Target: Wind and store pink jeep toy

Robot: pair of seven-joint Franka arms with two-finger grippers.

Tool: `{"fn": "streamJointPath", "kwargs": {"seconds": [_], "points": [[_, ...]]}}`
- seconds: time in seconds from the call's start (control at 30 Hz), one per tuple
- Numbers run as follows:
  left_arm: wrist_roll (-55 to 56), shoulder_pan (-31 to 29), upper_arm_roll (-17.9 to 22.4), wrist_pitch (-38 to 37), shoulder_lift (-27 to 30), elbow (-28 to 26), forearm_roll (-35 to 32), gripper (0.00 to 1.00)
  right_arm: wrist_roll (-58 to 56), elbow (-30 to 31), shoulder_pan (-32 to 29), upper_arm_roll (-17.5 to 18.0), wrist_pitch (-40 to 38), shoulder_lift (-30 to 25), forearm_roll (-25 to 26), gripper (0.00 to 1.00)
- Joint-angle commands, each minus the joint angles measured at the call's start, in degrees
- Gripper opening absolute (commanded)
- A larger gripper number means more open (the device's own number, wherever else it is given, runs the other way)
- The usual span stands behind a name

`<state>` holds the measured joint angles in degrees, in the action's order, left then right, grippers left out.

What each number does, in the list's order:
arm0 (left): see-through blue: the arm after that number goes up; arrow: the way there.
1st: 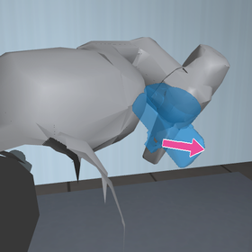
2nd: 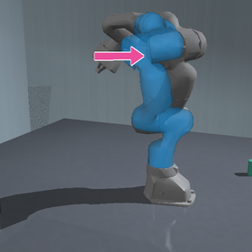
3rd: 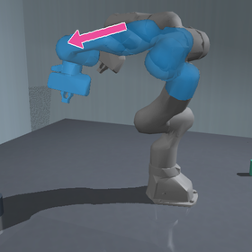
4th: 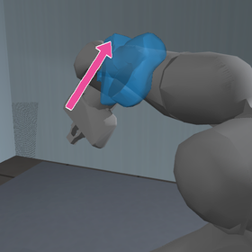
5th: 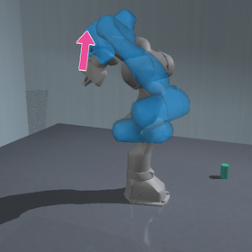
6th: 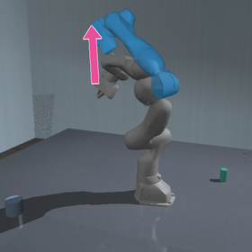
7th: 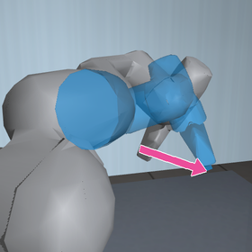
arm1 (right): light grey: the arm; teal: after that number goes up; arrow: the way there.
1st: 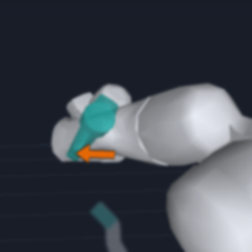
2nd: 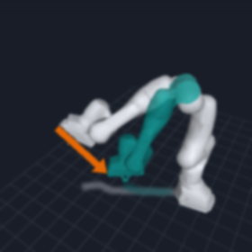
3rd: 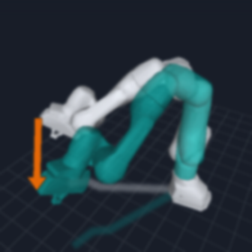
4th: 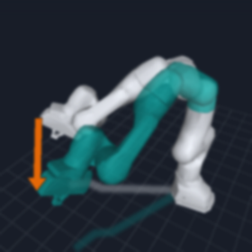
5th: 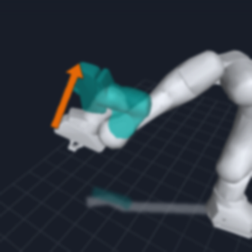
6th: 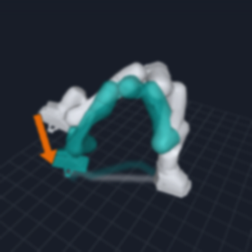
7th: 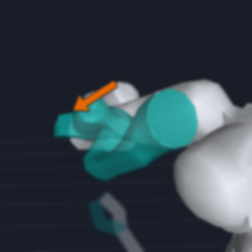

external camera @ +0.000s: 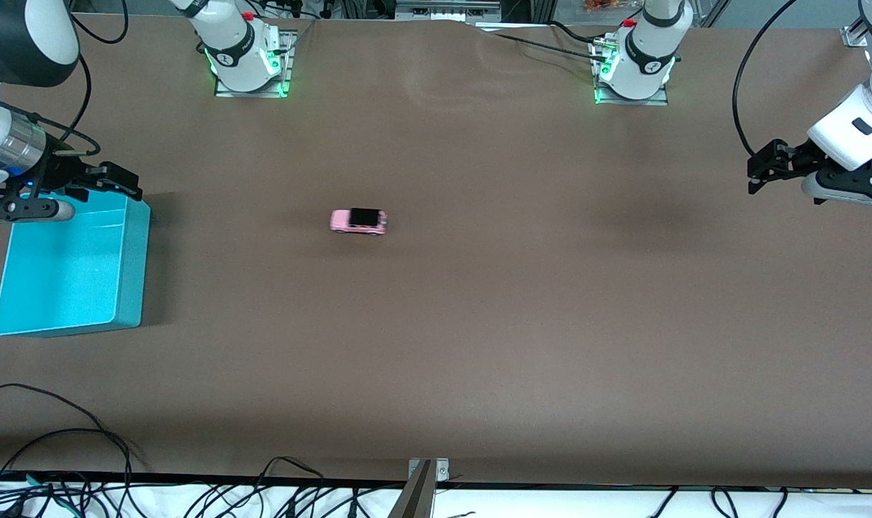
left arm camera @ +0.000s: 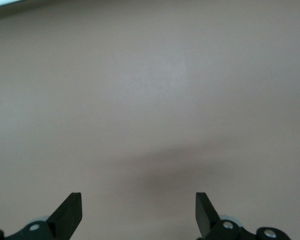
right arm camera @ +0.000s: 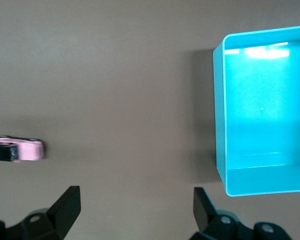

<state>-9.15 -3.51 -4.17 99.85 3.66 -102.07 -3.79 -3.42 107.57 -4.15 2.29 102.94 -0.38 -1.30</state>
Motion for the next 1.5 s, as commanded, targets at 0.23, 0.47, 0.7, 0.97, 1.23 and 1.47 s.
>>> {"fn": "streamJointPath", "kwargs": {"seconds": [0.23,0.47,0.7,0.97,1.23,1.47], "points": [[4.31,-0.09,3.38,-5.90,-0.23,-0.85,7.04,1.00,-5.72,7.47,-0.16,0.26,6.57,-3.04,-0.89,1.00],[4.40,-0.27,3.38,-5.72,3.02,-4.89,6.77,1.00,-14.94,10.90,-0.16,0.26,11.93,-3.04,-0.98,1.00],[3.96,-0.27,3.29,-5.81,4.16,-6.38,6.16,1.00,-23.90,18.01,-0.16,0.08,20.01,-3.92,-1.24,1.00],[4.05,-0.71,3.29,-5.55,5.04,-7.44,6.95,1.00,-38.40,25.57,-0.16,-0.53,27.31,-4.36,-1.33,0.98],[6.15,-0.71,3.29,-5.55,4.96,-7.44,6.95,1.00,-59.39,30.15,-0.51,-4.04,34.34,-2.35,-5.72,0.98],[6.77,-0.71,3.11,-5.98,4.69,-7.09,6.95,1.00,-84.35,32.87,-0.51,-8.36,38.99,2.23,-16.34,0.98]]}}
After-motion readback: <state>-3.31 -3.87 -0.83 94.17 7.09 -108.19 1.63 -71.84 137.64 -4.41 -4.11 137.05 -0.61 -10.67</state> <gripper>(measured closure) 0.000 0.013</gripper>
